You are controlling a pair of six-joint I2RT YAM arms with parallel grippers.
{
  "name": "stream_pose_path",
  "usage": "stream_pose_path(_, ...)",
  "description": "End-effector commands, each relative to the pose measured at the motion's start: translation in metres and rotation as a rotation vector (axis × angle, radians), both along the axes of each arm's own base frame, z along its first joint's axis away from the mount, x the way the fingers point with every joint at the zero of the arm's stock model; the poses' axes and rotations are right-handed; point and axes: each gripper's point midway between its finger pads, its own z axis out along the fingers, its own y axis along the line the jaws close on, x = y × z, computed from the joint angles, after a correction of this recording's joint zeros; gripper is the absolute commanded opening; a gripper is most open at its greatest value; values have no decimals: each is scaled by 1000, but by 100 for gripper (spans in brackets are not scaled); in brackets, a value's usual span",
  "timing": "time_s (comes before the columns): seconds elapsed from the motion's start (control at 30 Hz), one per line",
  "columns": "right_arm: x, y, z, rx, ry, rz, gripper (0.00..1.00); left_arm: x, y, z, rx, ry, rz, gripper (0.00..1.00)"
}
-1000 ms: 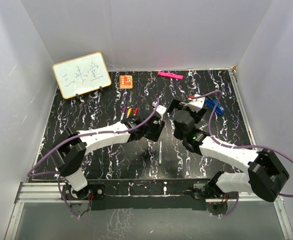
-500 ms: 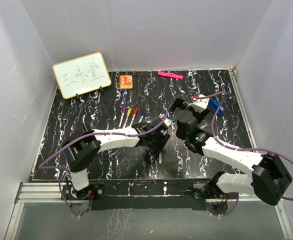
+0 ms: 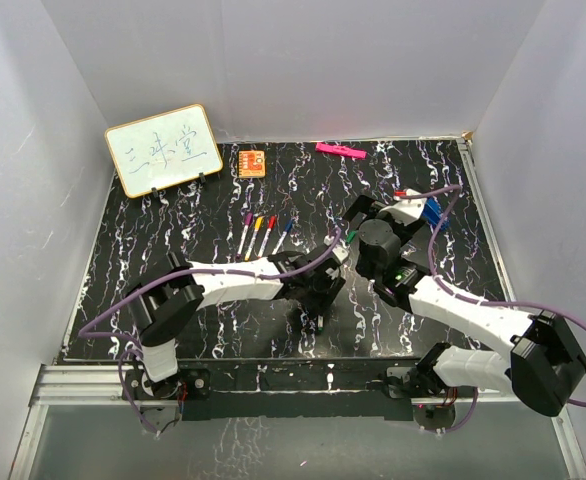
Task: Insert the pens into the pen caps
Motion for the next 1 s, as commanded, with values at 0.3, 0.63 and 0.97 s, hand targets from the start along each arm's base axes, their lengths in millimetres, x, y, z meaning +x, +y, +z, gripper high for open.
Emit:
stream_pose_path(0.3,-2,-7,13,67,-51,-16,98,-26,59,-50,283,86,11,52)
stream_pose_path(0.63,-3,-7,14,76,-56,-5,98,-13,89,-65,417,48,39,36)
stream_pose_path(0.97,-5,-9,11,87,-55,-6,98,-16,112,-58,411,110,59,35)
